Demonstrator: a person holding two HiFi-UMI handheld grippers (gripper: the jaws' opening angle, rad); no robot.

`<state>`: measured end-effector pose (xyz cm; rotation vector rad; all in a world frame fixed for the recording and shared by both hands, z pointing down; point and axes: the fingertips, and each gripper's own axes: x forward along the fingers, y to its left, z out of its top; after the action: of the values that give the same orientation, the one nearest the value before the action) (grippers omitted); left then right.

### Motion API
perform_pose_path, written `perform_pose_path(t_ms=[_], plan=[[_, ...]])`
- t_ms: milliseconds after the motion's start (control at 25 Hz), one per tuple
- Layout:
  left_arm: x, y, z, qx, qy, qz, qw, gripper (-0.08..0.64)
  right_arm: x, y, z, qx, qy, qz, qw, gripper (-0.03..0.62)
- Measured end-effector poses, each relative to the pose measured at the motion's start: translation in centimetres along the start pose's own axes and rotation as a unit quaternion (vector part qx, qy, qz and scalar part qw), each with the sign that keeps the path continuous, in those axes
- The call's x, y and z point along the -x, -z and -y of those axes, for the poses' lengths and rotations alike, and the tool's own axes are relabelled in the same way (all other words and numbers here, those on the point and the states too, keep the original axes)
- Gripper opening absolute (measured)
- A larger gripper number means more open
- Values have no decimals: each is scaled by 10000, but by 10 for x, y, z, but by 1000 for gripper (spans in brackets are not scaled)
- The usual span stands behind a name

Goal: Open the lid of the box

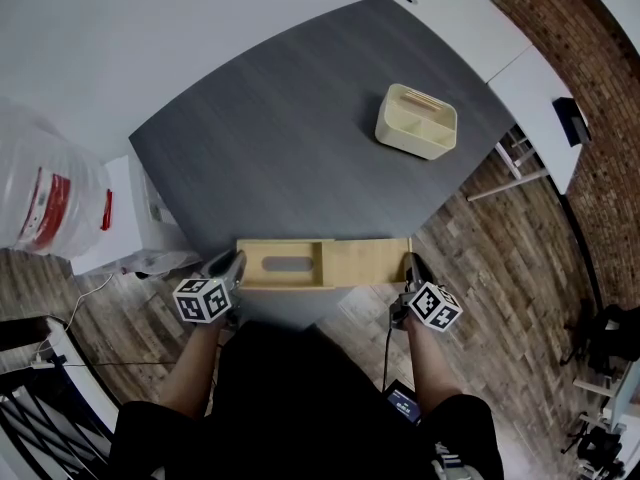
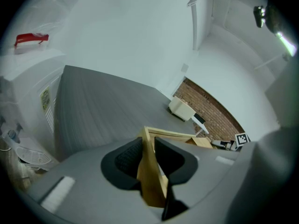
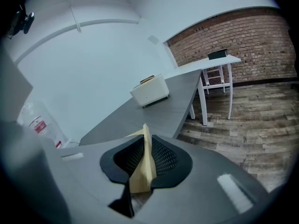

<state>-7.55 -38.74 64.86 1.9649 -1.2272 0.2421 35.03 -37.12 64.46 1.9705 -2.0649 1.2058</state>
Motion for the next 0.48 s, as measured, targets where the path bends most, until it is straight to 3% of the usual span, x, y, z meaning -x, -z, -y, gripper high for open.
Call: perform_pose_path(t_ms=[400, 480], plan=[[-1, 0, 0, -27, -15, 23, 10000, 82, -2, -2, 0, 51, 62, 74, 9999, 61], [-1, -1, 2, -111, 23, 100, 9999, 83, -3, -4, -2, 101, 20, 94, 9999, 106]])
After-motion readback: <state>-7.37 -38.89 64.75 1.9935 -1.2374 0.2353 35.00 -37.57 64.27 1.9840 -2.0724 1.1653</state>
